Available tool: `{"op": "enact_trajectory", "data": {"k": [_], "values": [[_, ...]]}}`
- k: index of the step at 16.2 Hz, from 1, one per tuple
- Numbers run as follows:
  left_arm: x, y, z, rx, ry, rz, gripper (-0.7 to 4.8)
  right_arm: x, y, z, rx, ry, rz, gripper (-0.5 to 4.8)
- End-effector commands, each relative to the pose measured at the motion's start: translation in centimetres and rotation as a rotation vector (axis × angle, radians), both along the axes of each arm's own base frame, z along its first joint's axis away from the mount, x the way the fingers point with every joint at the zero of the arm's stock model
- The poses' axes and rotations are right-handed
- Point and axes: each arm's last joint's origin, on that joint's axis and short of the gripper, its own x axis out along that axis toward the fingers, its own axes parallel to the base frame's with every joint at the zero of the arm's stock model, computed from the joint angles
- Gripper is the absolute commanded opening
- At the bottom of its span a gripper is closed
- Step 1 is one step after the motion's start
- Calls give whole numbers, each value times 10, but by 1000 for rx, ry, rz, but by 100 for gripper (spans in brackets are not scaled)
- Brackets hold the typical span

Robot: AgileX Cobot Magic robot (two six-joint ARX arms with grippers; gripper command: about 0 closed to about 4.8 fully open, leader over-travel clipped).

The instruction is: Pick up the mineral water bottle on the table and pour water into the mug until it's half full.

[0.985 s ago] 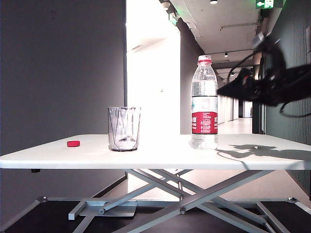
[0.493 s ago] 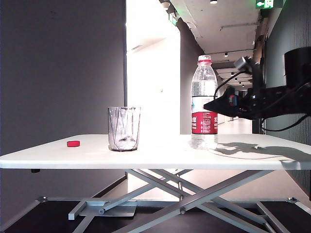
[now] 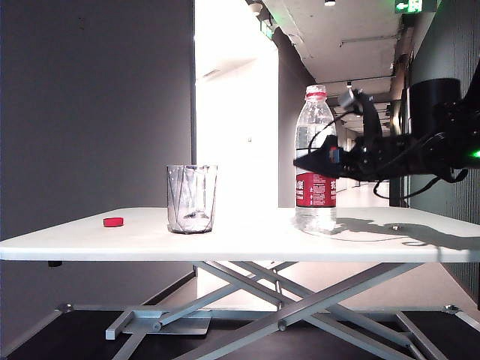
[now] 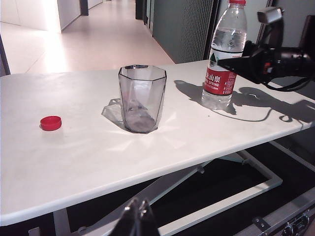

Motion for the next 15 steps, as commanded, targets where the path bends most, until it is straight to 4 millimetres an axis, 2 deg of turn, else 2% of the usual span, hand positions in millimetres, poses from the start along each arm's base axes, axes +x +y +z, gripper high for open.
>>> {"op": "enact_trajectory", "data": {"k": [1, 6, 8, 9, 10, 11, 15], "values": [[0, 0, 1, 5, -9, -6, -5, 3, -1, 0, -1, -3, -35, 479], [0, 0, 1, 7, -8, -6, -5, 3, 0, 0, 0, -14, -20, 479], [0, 0, 0, 7, -4, -6, -5, 2, 0, 0, 2, -13, -1, 459], [0, 0, 0, 7, -2, -6, -5, 2, 0, 0, 7, -7, -1, 420], [0, 0, 0, 7, 5, -6, -5, 2, 0, 1, 8, -10, 10, 274], [0, 0, -1, 8, 14, -6, -5, 2, 1, 2, 9, -19, 25, 218], [0, 0, -3, 9, 34, -6, -5, 2, 3, 3, 10, -36, 30, 205]]}}
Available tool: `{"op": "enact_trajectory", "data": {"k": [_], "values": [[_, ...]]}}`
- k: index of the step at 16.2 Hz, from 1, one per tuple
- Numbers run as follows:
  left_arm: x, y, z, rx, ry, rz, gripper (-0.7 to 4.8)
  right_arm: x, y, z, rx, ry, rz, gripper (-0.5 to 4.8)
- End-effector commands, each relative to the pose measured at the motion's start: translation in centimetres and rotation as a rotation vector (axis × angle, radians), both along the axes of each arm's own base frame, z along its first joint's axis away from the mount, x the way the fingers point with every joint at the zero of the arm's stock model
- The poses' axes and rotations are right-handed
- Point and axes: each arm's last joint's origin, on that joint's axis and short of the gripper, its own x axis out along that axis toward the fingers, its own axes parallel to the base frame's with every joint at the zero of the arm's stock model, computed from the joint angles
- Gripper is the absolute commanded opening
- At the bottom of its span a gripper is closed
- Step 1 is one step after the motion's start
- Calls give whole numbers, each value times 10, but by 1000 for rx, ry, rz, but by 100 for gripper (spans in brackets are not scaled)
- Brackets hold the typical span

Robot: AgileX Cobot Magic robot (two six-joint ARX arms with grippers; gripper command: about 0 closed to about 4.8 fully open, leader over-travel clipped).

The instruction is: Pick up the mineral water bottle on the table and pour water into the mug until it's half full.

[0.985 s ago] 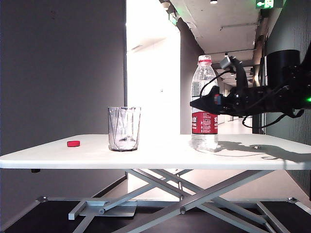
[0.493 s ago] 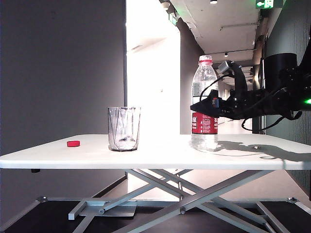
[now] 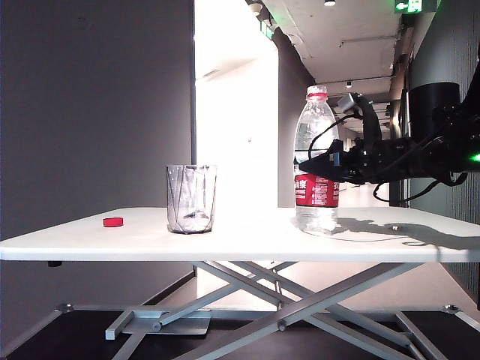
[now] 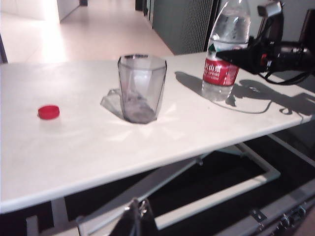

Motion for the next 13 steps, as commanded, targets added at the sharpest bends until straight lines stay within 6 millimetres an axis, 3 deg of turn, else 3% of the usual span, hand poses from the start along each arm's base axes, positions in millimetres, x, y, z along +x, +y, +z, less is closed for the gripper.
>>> {"op": "enact_trajectory", "data": {"k": [1, 6, 13], "values": [[0, 0, 0, 7, -3, -6, -5, 0, 2, 6, 5, -38, 11, 205], [0, 0, 0, 23, -8, -7, -5, -1, 2, 13, 7, -46, 31, 197], [0, 0, 0, 26, -7, -8, -5, -5, 17, 41, -83, -72, 16, 174]]}}
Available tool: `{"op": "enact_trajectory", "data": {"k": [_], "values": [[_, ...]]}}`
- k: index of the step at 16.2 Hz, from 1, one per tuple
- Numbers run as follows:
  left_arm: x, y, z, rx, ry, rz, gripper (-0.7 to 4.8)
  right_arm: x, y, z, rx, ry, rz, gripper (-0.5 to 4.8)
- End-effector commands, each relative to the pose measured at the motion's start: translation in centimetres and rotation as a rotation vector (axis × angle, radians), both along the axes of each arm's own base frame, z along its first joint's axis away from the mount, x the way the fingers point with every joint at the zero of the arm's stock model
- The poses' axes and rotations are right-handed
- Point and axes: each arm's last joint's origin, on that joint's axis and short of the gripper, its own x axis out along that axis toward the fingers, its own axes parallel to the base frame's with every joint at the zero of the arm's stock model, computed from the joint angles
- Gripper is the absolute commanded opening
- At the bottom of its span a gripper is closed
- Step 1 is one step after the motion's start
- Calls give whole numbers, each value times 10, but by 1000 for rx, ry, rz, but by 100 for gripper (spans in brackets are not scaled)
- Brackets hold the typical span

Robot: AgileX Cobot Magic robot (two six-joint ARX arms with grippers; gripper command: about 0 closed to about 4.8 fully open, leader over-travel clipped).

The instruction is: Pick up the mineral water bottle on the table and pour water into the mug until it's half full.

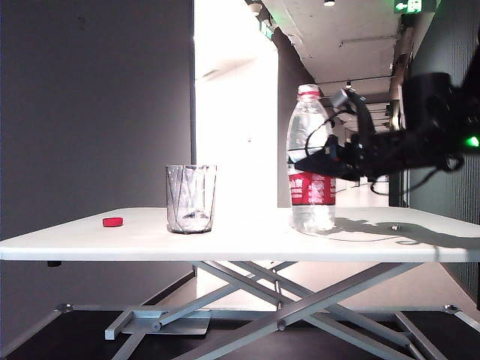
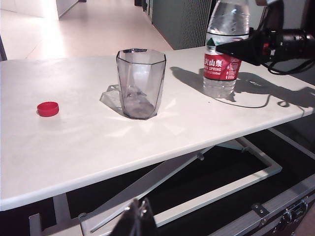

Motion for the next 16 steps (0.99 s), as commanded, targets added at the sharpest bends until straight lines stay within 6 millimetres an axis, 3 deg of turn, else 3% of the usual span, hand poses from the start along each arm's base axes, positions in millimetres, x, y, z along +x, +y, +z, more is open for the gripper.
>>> {"op": "enact_trajectory", "data": {"k": [1, 7, 13, 16], "values": [[0, 0, 1, 5, -8, -5, -5, -3, 12, 29, -58, -137, -15, 174], [0, 0, 0, 5, 7, -6, -5, -13, 52, 44, -311, -182, -151, 171], [-1, 0, -3, 6, 34, -5, -5, -23, 113, 63, -547, -222, -294, 170], [-1, 0, -3, 6, 34, -5, -5, -27, 127, 67, -644, -286, -344, 170]]}}
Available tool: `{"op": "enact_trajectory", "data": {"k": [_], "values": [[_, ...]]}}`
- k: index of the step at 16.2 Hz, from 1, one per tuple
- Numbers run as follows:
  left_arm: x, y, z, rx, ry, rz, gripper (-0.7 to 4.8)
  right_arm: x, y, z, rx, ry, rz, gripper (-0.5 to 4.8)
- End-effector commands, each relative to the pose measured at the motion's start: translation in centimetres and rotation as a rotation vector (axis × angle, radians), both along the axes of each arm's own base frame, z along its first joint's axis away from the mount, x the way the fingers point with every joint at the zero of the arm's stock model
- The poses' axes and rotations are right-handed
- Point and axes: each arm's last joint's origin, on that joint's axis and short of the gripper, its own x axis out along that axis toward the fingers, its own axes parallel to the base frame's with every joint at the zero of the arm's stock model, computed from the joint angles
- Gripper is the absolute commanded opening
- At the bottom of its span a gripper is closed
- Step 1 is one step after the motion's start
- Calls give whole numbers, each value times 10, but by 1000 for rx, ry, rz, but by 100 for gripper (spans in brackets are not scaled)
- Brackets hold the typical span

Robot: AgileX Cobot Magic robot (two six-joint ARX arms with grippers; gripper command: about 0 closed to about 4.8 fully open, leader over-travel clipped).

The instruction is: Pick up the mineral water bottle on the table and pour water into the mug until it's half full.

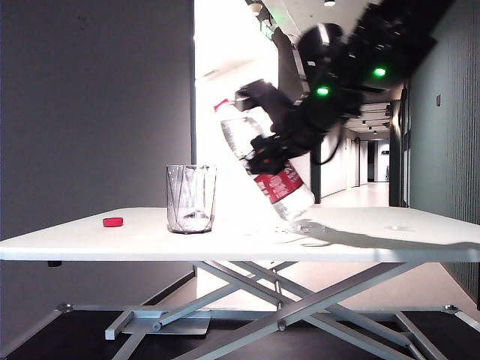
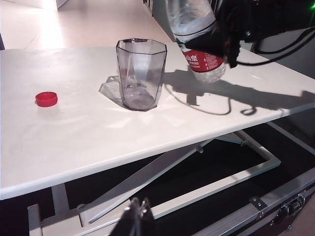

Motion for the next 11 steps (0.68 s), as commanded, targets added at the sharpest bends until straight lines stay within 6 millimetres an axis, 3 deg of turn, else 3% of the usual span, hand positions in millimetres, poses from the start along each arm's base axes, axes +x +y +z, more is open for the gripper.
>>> {"op": "enact_trajectory", "data": {"k": [1, 11], "values": [[0, 0, 0, 4, 2, -5, -5, -1, 10, 25, -99, -151, -57, 170], [0, 0, 0, 4, 2, -2, -5, 0, 7, 26, -425, -242, -117, 170]]}}
